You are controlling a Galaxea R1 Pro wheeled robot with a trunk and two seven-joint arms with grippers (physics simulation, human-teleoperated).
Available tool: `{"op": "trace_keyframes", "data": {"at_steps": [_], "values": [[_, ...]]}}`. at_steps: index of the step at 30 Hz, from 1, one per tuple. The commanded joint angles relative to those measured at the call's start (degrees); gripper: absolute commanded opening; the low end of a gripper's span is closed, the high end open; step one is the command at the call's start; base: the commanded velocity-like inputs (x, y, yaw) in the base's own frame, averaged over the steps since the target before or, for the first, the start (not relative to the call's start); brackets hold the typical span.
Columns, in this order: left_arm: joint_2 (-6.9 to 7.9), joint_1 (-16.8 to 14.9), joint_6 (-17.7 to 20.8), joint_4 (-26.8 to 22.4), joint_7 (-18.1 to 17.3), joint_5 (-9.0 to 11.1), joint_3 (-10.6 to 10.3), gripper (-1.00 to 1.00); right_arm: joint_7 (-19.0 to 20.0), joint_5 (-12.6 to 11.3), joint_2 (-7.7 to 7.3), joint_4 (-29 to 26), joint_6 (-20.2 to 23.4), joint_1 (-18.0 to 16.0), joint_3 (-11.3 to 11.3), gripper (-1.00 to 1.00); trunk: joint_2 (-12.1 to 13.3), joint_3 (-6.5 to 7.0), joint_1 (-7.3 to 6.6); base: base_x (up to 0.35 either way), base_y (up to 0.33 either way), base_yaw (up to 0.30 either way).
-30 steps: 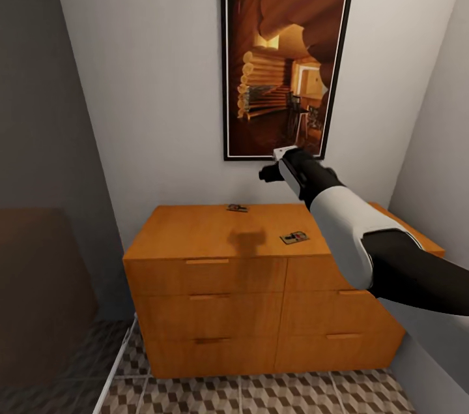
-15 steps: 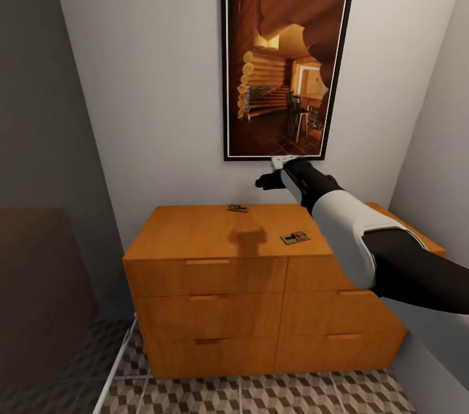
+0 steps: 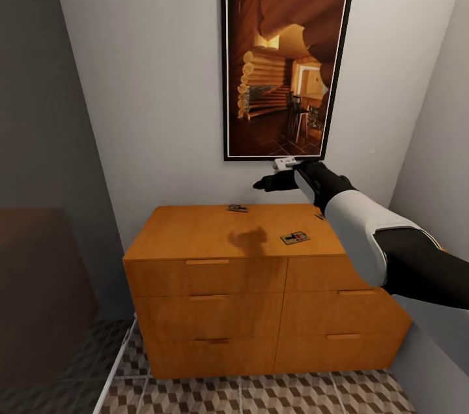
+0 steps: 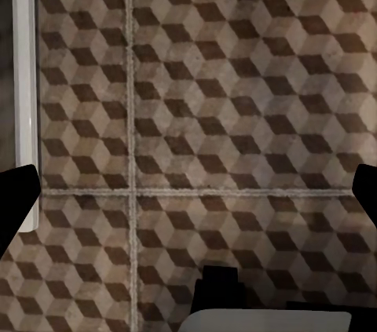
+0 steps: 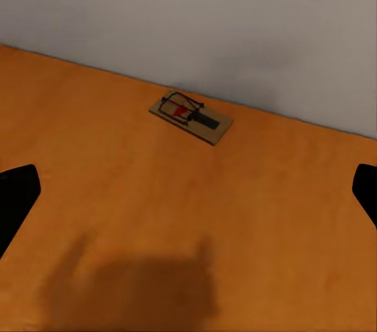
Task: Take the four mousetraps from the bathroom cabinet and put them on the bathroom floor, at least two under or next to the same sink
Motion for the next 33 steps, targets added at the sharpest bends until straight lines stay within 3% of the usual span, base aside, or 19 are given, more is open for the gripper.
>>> {"op": "trace_keyframes", "data": {"at_steps": [1, 6, 10, 18, 19, 26, 27, 33], "values": [[-0.01, -0.1, -0.4, 0.3, 0.2, 0.0, -0.2, 1.00, 1.4, 0.6, -0.13, -0.1, 0.1, 0.0, 0.2, 1.00, 0.0, -0.06, 0.00, 0.000, 0.000, 0.000], [-0.01, -0.1, -0.4, 0.3, 0.2, 0.0, -0.2, 1.00, 5.3, 1.6, -0.41, -0.1, -0.1, 0.0, 0.3, 1.00, 0.0, -0.06, 0.00, 0.000, 0.000, 0.000], [-0.01, -0.1, -0.4, 0.3, 0.2, -0.1, -0.2, 1.00, 9.0, 5.2, -0.47, -0.1, -0.2, 0.0, 0.3, 1.00, 0.0, -0.06, 0.00, 0.000, 0.000, 0.000], [-0.01, -0.1, -0.4, 0.3, 0.2, -0.2, -0.2, 1.00, 18.7, 14.0, -0.40, 0.0, -1.8, 0.0, 0.3, 1.00, 0.0, -0.06, 0.00, 0.000, 0.000, 0.000], [-0.01, -0.1, -0.4, 0.3, 0.2, -0.2, -0.2, 1.00, 20.9, 16.1, -0.40, 0.0, -2.8, 0.0, 0.3, 1.00, 0.0, -0.06, 0.00, 0.000, 0.000, 0.000], [-0.01, -0.1, -0.4, 0.3, 0.2, -0.2, -0.2, 1.00, 26.3, 23.6, -0.43, 0.8, -5.7, 0.0, 0.3, 1.00, 0.0, -0.06, 0.00, 0.000, 0.000, 0.000], [-0.01, -0.1, -0.4, 0.3, 0.2, -0.2, -0.2, 1.00, 27.4, 25.6, -0.39, 0.9, -6.2, 0.1, 0.3, 1.00, 0.0, -0.06, 0.00, 0.000, 0.000, 0.000], [-0.01, -0.1, -0.4, 0.3, 0.2, -0.2, -0.2, 1.00, 30.0, 29.6, -0.48, 1.2, -7.5, 0.1, 0.3, 1.00, 0.0, -0.06, 0.00, 0.000, 0.000, 0.000]]}}
